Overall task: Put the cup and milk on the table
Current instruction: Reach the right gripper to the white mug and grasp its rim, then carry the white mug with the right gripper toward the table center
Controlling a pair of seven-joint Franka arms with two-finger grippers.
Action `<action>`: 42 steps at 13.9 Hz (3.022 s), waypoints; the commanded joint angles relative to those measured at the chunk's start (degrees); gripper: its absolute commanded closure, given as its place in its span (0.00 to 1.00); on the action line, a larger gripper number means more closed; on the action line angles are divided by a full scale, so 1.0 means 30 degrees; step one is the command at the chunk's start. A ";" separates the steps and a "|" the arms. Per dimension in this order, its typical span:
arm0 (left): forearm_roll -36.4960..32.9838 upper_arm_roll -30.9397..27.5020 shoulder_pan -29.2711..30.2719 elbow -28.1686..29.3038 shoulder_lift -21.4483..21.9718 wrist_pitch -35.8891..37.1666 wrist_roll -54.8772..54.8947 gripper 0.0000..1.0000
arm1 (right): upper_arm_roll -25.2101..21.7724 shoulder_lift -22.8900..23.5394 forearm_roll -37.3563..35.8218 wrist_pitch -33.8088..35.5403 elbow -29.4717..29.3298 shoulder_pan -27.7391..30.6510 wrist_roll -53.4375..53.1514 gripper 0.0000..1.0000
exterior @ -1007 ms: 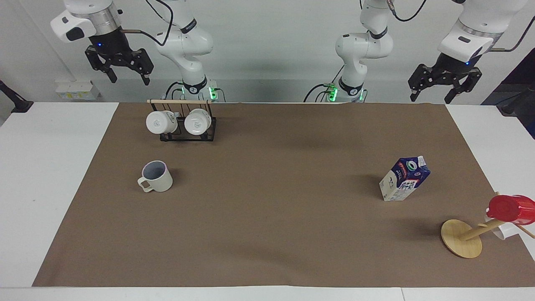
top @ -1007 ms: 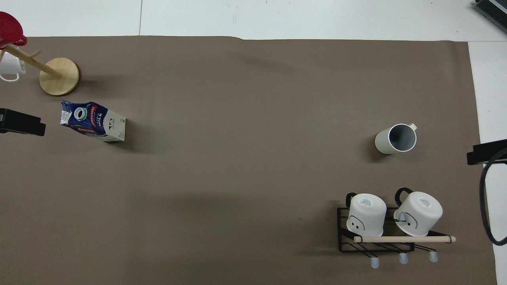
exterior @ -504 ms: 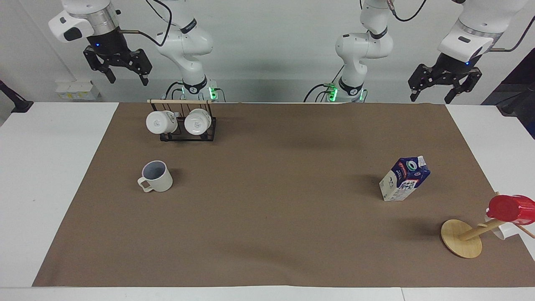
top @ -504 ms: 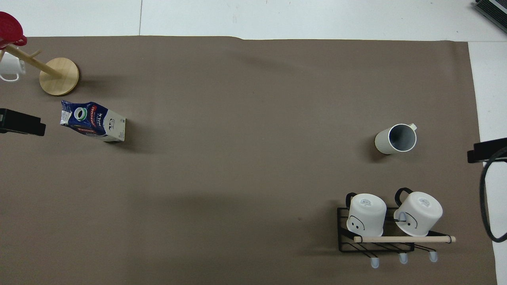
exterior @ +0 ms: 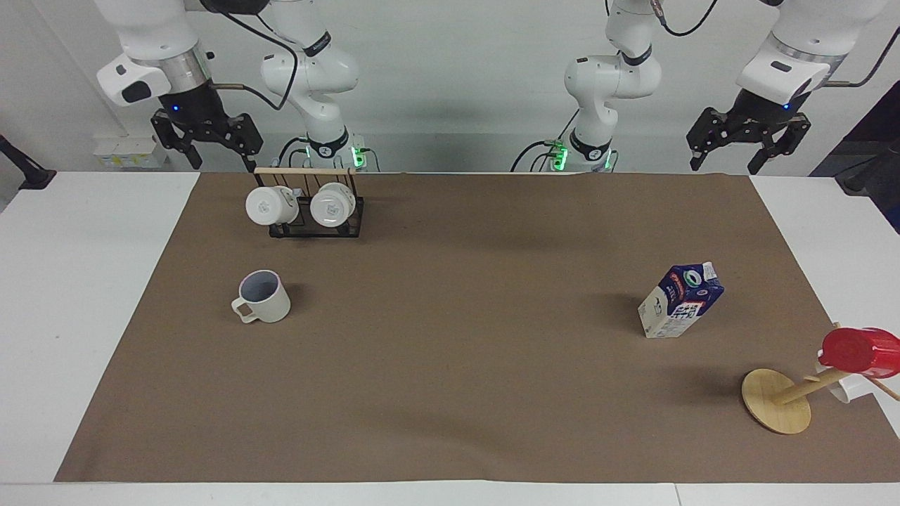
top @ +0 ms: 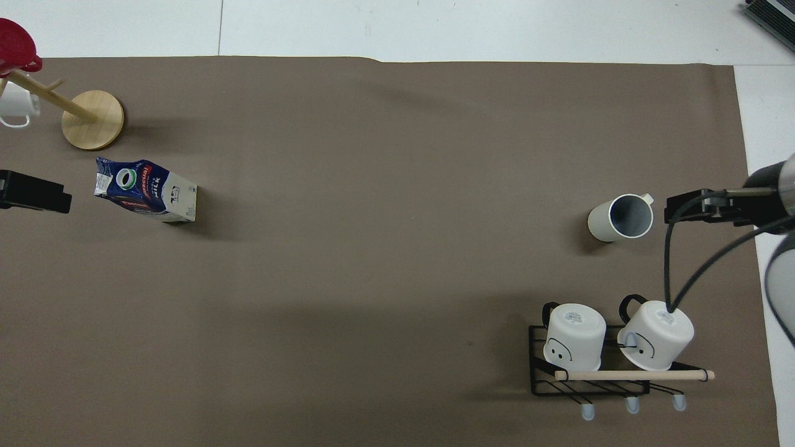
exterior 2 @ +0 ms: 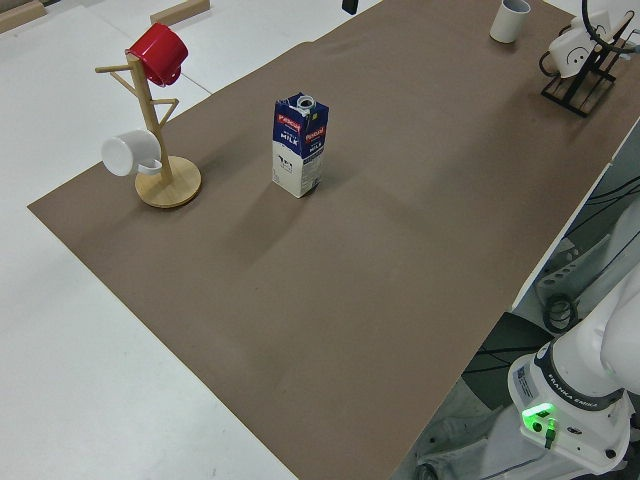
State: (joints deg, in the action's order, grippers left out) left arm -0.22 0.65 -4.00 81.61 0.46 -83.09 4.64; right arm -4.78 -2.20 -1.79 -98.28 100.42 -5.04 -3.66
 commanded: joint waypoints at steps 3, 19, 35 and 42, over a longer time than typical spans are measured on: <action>0.0134 0.0136 0.0280 -0.0454 -0.0123 0.0479 0.0240 0.00 | 0.0041 0.0909 0.0185 -0.4732 0.3576 0.0068 0.0196 0.00; 0.0134 0.0136 0.0280 -0.0426 -0.0123 0.0479 0.0240 0.00 | 0.0041 0.2931 0.0127 -1.1711 0.7805 0.0303 0.1455 0.00; 0.0134 0.0136 0.0280 -0.0455 -0.0123 0.0479 0.0240 0.00 | 0.0012 0.3166 0.0127 -1.1276 0.7483 0.0391 0.2655 1.00; 0.0134 0.0136 0.0280 -0.0426 -0.0123 0.0479 0.0240 0.00 | 0.0187 0.3019 0.0185 -0.7178 0.5142 -0.0397 0.8743 1.00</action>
State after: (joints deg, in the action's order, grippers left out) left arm -0.22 0.65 -4.00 81.61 0.46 -83.05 4.64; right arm -4.66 6.83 -1.78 -122.90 117.98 -5.26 17.52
